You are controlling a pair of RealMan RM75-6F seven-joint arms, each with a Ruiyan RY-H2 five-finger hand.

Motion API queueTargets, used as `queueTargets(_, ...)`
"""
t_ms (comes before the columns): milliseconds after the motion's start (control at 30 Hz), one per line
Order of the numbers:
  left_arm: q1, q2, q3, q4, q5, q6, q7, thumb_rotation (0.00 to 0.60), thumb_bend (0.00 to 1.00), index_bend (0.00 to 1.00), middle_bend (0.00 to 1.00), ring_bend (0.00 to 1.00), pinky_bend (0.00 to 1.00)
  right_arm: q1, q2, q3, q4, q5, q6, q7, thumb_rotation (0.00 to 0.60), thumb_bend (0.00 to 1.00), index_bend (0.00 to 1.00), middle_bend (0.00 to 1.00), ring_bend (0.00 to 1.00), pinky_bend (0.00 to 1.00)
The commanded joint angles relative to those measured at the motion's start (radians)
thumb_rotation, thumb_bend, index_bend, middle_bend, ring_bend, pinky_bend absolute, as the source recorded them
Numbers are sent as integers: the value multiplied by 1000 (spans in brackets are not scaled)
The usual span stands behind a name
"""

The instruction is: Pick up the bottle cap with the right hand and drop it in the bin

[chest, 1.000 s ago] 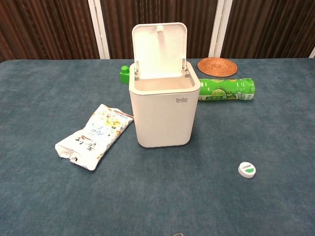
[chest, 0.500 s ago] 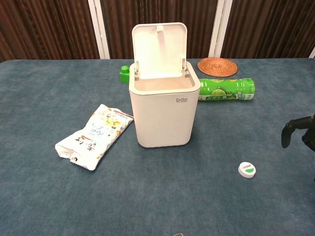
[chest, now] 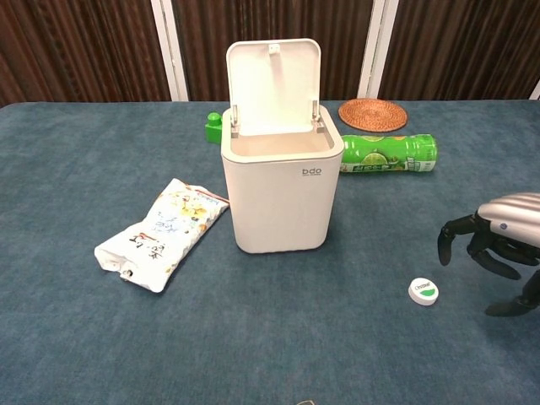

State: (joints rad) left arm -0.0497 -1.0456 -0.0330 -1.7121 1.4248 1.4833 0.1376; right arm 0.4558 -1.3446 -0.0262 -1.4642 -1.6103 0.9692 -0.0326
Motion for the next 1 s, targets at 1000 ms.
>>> queueTargets(1000, 3, 6, -1, 3, 10, 3, -21, 600, 458, 150, 141, 186, 397, 89, -114, 0, 128, 53, -78, 79, 600, 237, 588, 903, 908, 1000)
